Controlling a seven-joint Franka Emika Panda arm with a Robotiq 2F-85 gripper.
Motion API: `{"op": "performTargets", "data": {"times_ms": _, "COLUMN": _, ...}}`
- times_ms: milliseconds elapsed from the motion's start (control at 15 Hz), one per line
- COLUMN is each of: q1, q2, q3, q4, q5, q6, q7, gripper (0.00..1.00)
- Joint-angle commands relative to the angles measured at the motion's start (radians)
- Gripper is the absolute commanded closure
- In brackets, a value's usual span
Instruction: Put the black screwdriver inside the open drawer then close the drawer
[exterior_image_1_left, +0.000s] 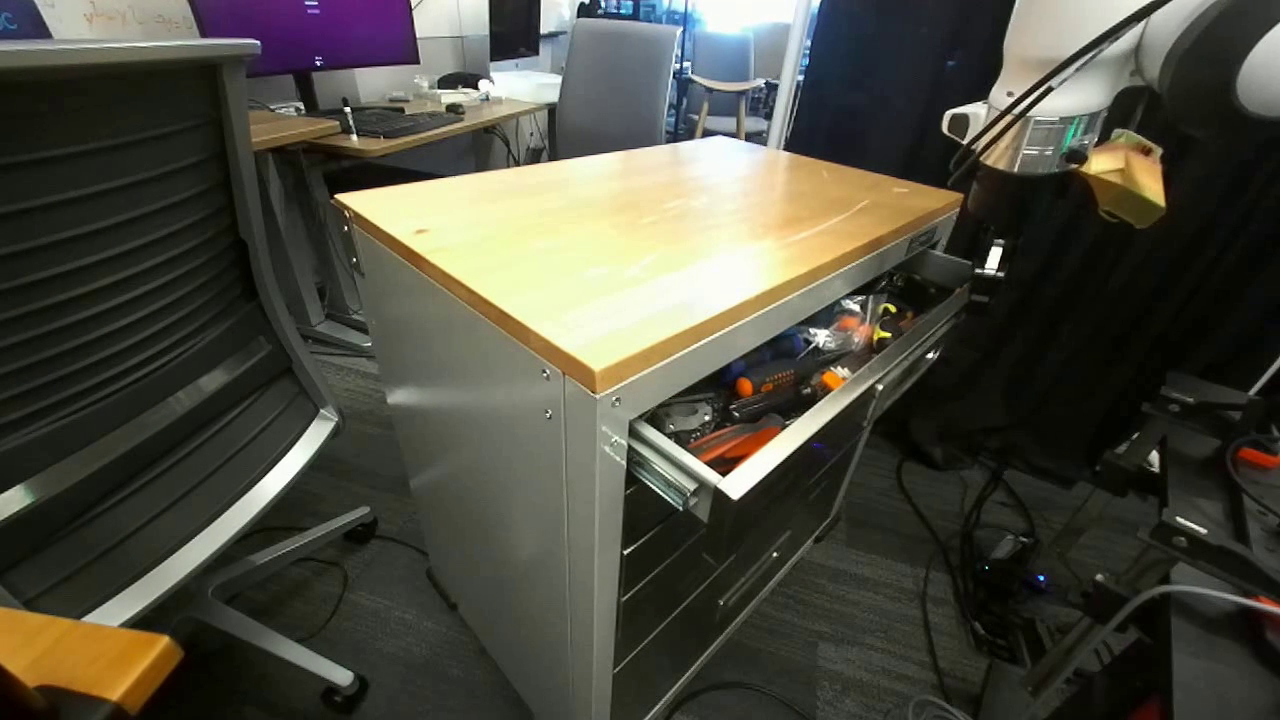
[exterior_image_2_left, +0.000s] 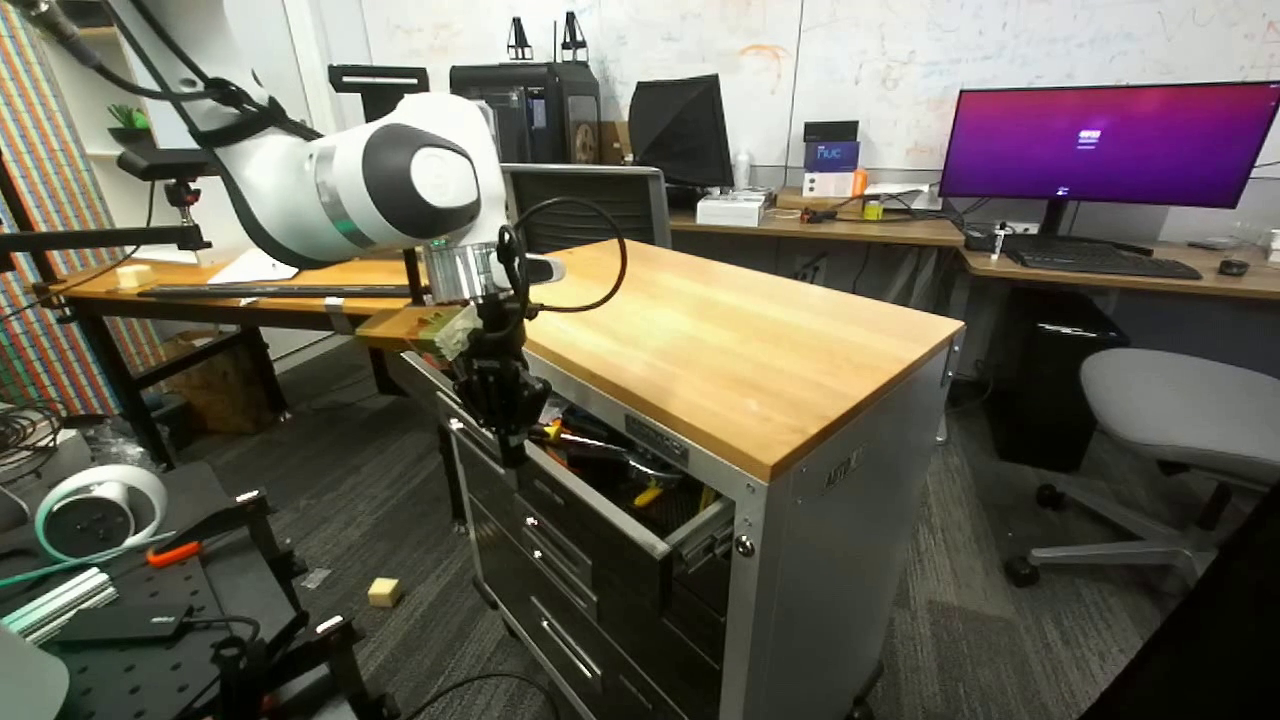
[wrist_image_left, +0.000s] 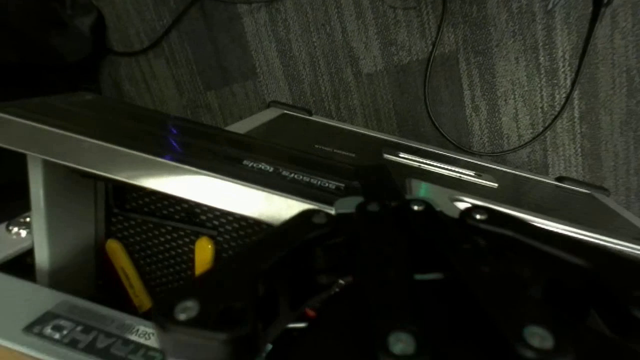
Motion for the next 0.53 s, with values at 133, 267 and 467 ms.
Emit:
{"op": "performTargets", "data": {"times_ms": 133, "q1": 0.031, "q2": 0.109, "q3": -0.022, "q4": 0.11, "q5": -0.151, "q6": 0.037, "q7": 0.073, "gripper": 0.99}}
{"op": "performTargets", "data": {"times_ms": 267, "q1": 0.041, "q2": 0.153, "q3": -0.021, "q4": 0.15, "q5": -0.181, "q6": 0.03, "q7": 0.086, "gripper": 0.99}}
{"op": "performTargets", "data": {"times_ms": 467, "q1": 0.062, "q2": 0.177, "q3": -0.03, "q4": 0.177, "q5": -0.233, "q6": 0.064, "q7": 0.11, "gripper": 0.99}}
